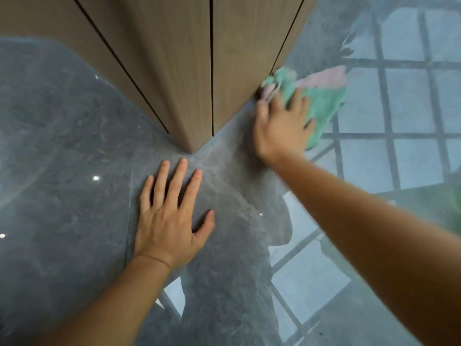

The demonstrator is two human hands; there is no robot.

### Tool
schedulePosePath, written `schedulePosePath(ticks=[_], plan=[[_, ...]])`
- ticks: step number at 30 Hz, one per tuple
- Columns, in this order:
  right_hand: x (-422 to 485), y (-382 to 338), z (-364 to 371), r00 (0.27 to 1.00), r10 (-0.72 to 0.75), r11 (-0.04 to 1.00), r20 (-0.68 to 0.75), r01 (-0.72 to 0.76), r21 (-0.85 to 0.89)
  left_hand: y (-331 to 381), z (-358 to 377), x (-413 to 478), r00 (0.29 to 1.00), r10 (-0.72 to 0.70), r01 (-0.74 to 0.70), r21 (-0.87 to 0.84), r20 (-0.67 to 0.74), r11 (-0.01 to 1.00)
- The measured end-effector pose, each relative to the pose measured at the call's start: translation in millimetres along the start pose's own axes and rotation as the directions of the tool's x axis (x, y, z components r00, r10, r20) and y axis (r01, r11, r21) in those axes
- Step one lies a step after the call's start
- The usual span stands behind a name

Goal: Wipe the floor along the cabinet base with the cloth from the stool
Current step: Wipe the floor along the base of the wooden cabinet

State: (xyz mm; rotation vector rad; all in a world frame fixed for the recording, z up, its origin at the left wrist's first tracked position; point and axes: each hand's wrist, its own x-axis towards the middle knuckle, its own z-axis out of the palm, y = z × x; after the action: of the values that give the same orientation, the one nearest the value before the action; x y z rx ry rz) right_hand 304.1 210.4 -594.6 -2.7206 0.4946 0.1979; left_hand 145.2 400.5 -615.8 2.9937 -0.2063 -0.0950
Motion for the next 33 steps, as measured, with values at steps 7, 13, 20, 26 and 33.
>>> schedulePosePath(ticks=[7,13,20,26,33], plan=[[-107,9,23,0.754,-0.615,0.775,0.231,0.632,-0.002,-1,1,-1,1.000,0.002,-0.002,-0.019,-0.008,1.000],[23,75,-21,0.810,-0.565,0.765,0.157,0.586,-0.266,-3,2,-2,1.000,-0.007,0.007,-0.016,-0.028,1.000],[-26,7,5,0.979,-0.172,0.975,0.113,0.186,-0.124,-4,3,-3,1.000,-0.006,0.006,-0.025,-0.021,1.000],[-110,5,18,0.749,-0.593,0.765,0.296,0.639,-0.082,-3,0,-3,0.999,0.000,-0.003,-0.069,-0.035,0.998],[15,73,-33,0.939,-0.336,0.888,0.078,0.343,-0.307,-21,-5,-6,0.999,0.033,-0.035,-0.191,-0.017,0.981]])
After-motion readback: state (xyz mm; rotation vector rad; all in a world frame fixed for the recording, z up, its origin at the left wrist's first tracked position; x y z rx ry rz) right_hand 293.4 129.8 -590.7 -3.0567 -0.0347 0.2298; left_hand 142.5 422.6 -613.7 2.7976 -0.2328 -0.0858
